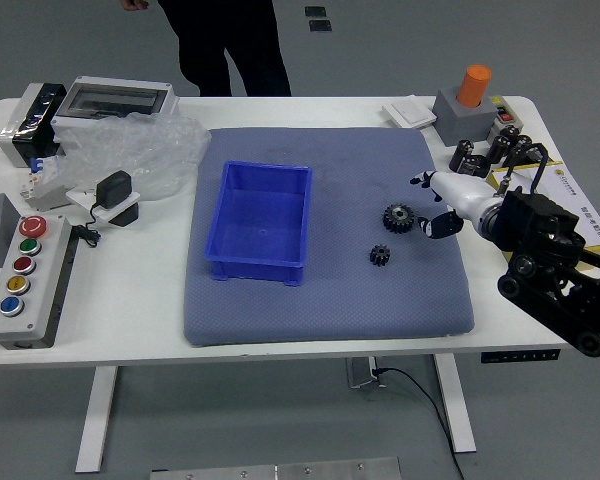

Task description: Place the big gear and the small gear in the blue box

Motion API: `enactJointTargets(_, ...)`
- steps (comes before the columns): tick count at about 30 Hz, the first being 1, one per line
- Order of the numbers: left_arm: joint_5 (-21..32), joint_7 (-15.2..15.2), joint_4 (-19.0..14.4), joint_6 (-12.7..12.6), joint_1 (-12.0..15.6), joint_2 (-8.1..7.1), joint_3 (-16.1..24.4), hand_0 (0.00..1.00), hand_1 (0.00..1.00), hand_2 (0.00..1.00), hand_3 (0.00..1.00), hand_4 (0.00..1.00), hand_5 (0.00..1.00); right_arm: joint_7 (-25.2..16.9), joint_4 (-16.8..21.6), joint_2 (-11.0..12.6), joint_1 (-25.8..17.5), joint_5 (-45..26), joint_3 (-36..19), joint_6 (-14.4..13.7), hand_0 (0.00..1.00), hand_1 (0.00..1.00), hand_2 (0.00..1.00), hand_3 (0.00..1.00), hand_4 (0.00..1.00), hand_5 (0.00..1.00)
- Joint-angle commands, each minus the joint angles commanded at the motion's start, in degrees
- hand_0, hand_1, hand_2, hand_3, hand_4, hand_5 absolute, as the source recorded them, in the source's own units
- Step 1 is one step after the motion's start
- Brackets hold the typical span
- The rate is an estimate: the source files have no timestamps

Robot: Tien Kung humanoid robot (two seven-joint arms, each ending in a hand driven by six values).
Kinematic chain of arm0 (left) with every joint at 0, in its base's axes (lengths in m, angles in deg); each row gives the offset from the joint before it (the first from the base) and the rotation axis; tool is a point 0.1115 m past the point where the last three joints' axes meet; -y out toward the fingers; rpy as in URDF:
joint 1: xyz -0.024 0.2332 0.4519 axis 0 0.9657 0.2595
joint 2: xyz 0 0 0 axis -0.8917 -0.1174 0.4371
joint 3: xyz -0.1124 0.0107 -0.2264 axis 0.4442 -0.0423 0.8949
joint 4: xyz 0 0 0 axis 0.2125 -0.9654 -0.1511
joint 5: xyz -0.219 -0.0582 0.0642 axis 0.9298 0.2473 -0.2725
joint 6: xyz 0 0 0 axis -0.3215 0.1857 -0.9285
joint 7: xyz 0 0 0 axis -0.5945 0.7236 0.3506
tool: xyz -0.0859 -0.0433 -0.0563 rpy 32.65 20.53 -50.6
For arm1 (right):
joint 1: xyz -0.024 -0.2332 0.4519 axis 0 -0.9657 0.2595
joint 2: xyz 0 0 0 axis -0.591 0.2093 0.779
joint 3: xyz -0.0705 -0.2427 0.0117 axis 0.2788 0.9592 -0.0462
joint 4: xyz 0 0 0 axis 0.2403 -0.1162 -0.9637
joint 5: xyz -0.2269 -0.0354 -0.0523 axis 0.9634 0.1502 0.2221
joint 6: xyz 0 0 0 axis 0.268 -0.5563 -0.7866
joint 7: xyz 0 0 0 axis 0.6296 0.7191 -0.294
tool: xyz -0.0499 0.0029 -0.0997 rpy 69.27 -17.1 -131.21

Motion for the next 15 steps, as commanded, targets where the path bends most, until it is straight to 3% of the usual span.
enactJointTargets(15,-0.4,0.0,0.0,0.1,-0.2,-0.15,0.1,0.722,0.672,0.679,0.685,0.437,0.027,-3.0,-12.1,-5.6,3.3,-2.5,0.9,0.3,0.804,0.739,0.886,0.926,0.642,0.137)
